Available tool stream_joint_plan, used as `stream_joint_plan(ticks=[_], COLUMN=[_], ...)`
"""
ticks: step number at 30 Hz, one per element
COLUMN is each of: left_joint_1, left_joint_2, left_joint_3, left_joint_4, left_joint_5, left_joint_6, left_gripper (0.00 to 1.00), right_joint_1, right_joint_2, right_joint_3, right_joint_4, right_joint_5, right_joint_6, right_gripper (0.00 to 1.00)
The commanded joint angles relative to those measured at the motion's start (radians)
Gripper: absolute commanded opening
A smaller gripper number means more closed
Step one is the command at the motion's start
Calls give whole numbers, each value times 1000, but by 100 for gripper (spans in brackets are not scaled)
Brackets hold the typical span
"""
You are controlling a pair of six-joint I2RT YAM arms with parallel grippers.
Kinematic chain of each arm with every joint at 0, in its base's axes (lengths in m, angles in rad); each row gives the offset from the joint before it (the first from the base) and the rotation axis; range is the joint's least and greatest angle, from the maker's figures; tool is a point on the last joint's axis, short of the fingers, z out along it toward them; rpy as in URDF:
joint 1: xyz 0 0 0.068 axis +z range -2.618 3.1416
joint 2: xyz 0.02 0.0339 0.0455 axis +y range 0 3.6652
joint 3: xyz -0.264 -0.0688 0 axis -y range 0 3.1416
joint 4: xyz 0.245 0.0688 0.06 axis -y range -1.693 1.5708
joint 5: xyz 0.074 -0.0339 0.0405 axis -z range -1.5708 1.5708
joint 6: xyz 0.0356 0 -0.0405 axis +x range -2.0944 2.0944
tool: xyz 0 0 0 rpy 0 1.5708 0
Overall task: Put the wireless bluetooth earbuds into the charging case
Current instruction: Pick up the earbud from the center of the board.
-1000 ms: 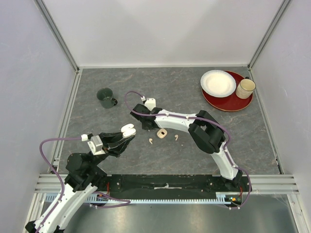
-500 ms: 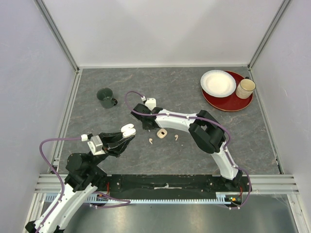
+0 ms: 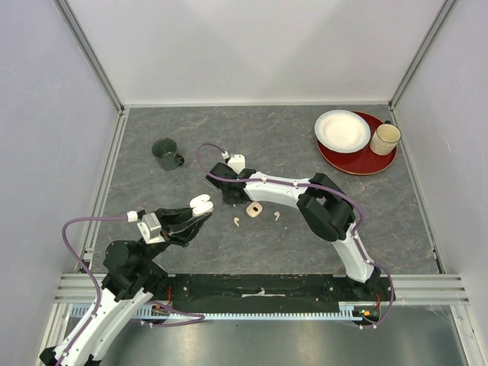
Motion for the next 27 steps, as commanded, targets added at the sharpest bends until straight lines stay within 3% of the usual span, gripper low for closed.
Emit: stream_joint_plan(ticks=[1,9,27], left_joint_1=[-2,-2,-2], left_joint_2=[-76,-76,-76], left_joint_3=[-6,-14,-12], left_joint_4=[44,52,44], left_joint_5=[-5,-10,-14], left_joint_6=[-27,-25,-16], left_gripper=[2,2,2], right_joint_1=[-1,2,7], right_joint_2=[-35,-31,-7], right_joint_3=[-34,-50,-27], right_joint_4=[-31,-43,-37], right_joint_5=[-8,-22,-59], right_joint_6=[19,125,138], right_gripper=[46,47,37])
